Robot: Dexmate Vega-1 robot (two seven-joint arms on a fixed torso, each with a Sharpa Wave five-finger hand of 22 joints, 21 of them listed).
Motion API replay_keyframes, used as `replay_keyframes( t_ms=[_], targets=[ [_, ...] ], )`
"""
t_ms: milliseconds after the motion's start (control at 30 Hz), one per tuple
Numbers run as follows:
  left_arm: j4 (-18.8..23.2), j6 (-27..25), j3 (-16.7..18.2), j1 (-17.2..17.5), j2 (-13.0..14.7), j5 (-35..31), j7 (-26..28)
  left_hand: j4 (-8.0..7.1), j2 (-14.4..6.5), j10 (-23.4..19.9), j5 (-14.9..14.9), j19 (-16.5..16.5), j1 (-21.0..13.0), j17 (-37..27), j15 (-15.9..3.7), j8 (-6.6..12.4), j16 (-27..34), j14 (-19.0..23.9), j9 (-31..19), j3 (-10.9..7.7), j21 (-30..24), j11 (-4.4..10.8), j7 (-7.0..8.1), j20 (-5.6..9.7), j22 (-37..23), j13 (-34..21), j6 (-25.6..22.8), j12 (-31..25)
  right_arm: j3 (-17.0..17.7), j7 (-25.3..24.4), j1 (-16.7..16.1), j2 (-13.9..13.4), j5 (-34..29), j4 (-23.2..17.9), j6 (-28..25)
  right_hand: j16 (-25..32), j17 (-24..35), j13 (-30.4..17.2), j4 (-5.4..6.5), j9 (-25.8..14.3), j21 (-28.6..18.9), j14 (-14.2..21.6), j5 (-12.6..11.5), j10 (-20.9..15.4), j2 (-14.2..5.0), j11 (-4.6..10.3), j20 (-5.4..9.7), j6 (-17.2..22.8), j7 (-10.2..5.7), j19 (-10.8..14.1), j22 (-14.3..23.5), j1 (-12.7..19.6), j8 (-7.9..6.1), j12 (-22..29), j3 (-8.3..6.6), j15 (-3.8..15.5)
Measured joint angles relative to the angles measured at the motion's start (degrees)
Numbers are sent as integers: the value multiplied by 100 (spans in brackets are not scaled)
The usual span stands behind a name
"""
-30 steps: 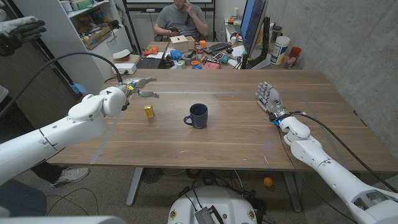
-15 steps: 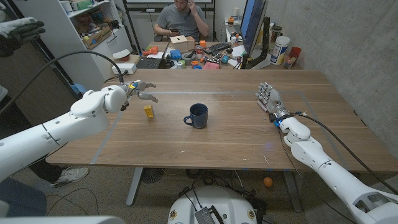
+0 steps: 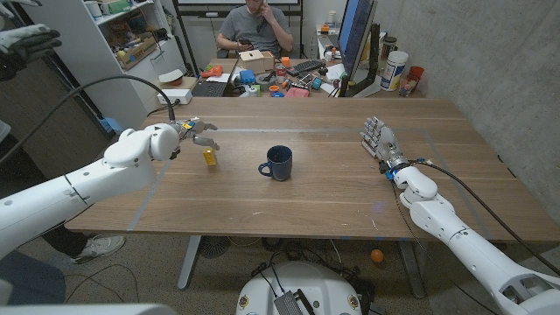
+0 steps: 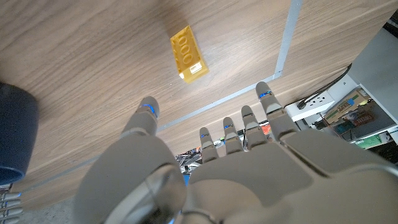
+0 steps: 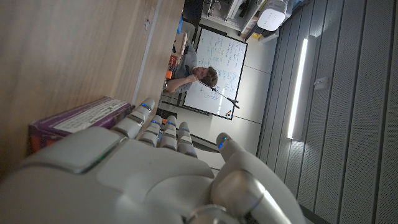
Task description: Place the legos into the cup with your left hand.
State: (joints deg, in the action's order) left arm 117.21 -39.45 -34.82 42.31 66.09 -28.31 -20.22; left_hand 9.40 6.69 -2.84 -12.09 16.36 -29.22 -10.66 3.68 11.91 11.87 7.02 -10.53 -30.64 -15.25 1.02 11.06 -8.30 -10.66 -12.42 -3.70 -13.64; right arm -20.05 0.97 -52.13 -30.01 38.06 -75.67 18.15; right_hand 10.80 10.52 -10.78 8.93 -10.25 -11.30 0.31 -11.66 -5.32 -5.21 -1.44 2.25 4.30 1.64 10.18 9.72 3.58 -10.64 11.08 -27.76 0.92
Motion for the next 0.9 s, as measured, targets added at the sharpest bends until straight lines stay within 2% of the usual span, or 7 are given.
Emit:
replay_keyframes(
  t_ms=[233,433,633,667,900],
  targets=[
    [-179,120,-4,25,-91,80,143,-41,0,0,0,52,0,0,-9,44,0,64,0,41,0,0,-52,-7,0,0,-52,0,6,-48,-52,-24,-18,-85,0,0,0,0,0,0,0,0,0,0,0,0,0,0,0,0,0,0,0,0,0,0],
    [-444,292,-44,-20,-249,137,219,-41,0,-31,0,112,0,-1,-44,44,0,99,0,90,0,-31,-61,52,-1,0,-103,0,18,-122,-96,-48,-48,-157,0,0,0,0,-24,0,0,0,0,0,0,0,0,0,0,0,0,0,0,0,24,0],
    [-444,419,-44,-20,-249,135,210,-63,0,-91,0,186,0,-1,-75,45,0,130,0,112,-23,-30,-61,41,-1,1,-103,-45,31,-122,-131,-64,-48,-210,0,0,0,0,-24,0,0,21,0,0,0,0,0,0,0,0,0,0,0,0,24,-21],
    [-670,431,-173,-153,-389,133,203,-63,14,-91,0,199,-14,-1,-75,44,0,130,0,112,-23,-30,-61,54,-1,1,-103,-45,31,-190,-133,-65,-79,-212,-6,0,0,0,-24,0,0,21,0,0,0,0,0,0,0,0,0,0,0,0,24,-21],
    [-827,539,-310,-283,-475,55,24,-69,23,-91,0,246,-22,-1,-75,44,0,130,0,152,-23,-30,-61,41,-1,1,-103,-45,37,-224,-144,-65,-85,-226,-11,0,0,0,-24,0,0,21,0,0,-15,0,0,0,0,0,0,-18,0,0,24,-21]
  ],
)
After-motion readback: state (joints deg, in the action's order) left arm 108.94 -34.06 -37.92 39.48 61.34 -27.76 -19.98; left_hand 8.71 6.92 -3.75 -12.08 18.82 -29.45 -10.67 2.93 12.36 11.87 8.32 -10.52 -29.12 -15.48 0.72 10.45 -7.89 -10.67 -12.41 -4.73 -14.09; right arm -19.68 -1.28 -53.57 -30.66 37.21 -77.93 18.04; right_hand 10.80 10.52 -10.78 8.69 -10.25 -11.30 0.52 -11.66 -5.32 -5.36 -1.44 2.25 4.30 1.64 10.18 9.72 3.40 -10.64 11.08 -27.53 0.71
